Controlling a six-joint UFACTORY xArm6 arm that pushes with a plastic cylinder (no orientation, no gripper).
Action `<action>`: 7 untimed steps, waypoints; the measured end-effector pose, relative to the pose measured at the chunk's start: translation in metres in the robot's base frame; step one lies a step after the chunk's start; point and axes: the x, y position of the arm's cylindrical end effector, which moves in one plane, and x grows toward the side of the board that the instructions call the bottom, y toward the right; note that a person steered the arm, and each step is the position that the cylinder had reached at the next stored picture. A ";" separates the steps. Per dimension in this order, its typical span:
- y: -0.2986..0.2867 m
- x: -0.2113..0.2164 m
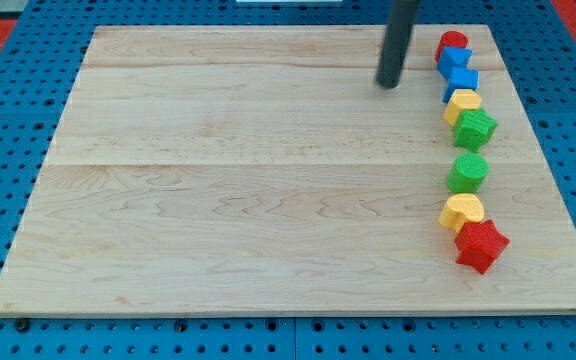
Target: Adjust the yellow heart red star below the green circle
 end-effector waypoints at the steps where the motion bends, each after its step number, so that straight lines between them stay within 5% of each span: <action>1: -0.009 0.094; 2: -0.008 0.131; 3: -0.001 0.210; 5: 0.071 0.211; 7: 0.064 0.197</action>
